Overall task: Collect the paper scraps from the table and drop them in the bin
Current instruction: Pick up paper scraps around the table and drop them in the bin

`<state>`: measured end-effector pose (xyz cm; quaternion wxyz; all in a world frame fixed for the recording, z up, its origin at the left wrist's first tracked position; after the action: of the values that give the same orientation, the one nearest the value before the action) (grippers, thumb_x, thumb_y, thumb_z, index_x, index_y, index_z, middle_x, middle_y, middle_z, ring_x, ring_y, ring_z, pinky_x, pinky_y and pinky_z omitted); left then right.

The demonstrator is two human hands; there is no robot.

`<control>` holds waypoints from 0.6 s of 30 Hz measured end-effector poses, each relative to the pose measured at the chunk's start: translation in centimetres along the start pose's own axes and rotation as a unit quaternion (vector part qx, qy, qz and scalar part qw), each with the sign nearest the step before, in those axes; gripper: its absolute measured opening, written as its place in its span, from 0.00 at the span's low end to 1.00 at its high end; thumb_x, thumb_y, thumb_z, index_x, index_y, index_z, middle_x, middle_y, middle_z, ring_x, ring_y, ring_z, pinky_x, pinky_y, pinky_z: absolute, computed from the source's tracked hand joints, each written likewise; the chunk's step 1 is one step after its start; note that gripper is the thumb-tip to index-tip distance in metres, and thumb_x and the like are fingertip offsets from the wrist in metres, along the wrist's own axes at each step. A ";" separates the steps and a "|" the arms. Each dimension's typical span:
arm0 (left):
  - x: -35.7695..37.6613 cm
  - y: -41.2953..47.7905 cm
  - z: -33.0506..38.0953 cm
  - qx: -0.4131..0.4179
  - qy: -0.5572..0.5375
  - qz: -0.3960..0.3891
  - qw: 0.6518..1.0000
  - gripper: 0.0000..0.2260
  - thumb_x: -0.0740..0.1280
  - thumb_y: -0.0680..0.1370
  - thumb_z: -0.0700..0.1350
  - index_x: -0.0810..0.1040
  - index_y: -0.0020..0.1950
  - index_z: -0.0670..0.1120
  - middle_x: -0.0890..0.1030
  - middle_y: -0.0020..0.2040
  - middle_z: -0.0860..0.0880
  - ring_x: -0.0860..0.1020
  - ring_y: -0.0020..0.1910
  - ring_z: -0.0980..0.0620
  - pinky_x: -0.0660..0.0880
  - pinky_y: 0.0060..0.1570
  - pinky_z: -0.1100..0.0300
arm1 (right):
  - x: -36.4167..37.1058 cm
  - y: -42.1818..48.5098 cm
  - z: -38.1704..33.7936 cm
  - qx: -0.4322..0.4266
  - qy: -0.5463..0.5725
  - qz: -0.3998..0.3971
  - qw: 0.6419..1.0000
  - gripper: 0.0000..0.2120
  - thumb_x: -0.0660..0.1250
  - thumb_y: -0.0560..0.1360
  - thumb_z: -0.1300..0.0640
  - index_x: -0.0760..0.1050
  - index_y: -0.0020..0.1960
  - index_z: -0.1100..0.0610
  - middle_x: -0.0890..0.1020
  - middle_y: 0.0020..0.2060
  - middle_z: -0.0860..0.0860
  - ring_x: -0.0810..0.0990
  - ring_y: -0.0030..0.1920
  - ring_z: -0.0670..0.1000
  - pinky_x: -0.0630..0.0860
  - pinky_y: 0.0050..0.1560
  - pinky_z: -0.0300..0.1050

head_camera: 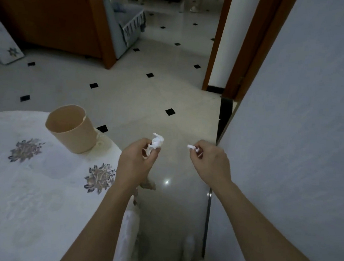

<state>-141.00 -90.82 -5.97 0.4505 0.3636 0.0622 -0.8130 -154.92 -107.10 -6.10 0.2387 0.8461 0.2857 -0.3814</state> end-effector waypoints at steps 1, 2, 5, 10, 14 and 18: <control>0.4 1.1 -0.3 -0.001 0.000 0.001 1.000 0.05 0.69 0.78 0.49 0.80 0.46 0.48 0.80 0.37 0.51 0.76 0.35 0.53 0.71 0.34 0.57 | 0.4 1.5 0.1 -0.003 0.000 -0.003 1.000 0.12 0.64 0.78 0.46 0.76 0.40 0.52 0.80 0.32 0.47 0.78 0.34 0.50 0.77 0.34 0.50; 0.7 2.2 -0.6 -0.005 -0.001 0.003 1.000 0.05 0.69 0.78 0.49 0.80 0.46 0.49 0.79 0.37 0.52 0.76 0.35 0.54 0.70 0.33 0.59 | 0.8 3.0 0.3 -0.005 0.000 -0.010 1.000 0.12 0.64 0.78 0.46 0.76 0.40 0.52 0.80 0.32 0.46 0.78 0.34 0.50 0.77 0.34 0.50; 2.1 5.9 -1.6 -0.019 -0.001 0.012 1.000 0.04 0.68 0.78 0.49 0.80 0.46 0.50 0.79 0.37 0.54 0.75 0.35 0.57 0.67 0.33 0.63 | 2.4 7.7 1.1 -0.019 0.001 -0.033 0.999 0.11 0.64 0.78 0.46 0.77 0.41 0.50 0.79 0.32 0.45 0.78 0.34 0.49 0.77 0.34 0.50; 4.4 12.5 -3.5 -0.067 0.009 0.027 0.997 0.04 0.68 0.78 0.50 0.79 0.46 0.51 0.79 0.37 0.55 0.76 0.36 0.57 0.68 0.34 0.64 | 6.0 16.5 2.6 -0.049 -0.004 -0.070 0.996 0.11 0.63 0.78 0.44 0.77 0.42 0.50 0.80 0.33 0.45 0.78 0.34 0.49 0.77 0.34 0.50; 5.8 18.1 -4.5 -0.111 0.033 0.049 0.992 0.05 0.68 0.78 0.50 0.79 0.46 0.51 0.79 0.37 0.54 0.75 0.36 0.57 0.66 0.33 0.68 | 7.6 24.1 2.9 -0.082 -0.003 -0.098 0.992 0.12 0.63 0.77 0.44 0.76 0.41 0.51 0.79 0.32 0.45 0.78 0.34 0.51 0.76 0.33 0.49; 7.0 23.4 -4.3 -0.144 0.040 0.085 0.985 0.05 0.68 0.78 0.49 0.79 0.45 0.50 0.78 0.36 0.54 0.75 0.39 0.58 0.66 0.33 0.71 | 8.5 30.9 1.9 -0.123 -0.002 -0.122 0.985 0.10 0.63 0.77 0.46 0.76 0.42 0.50 0.80 0.33 0.46 0.79 0.35 0.53 0.77 0.34 0.51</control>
<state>-122.79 -107.48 -8.33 0.5625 0.3308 0.1657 -0.7394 -130.70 -128.01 -8.11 0.2927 0.7686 0.4311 -0.3712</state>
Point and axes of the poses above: each hand's wrist, its own y-axis towards the middle knuckle, its own x-axis out of the palm, z = x × y, the point moved 2 cm from there along y, towards the middle knuckle
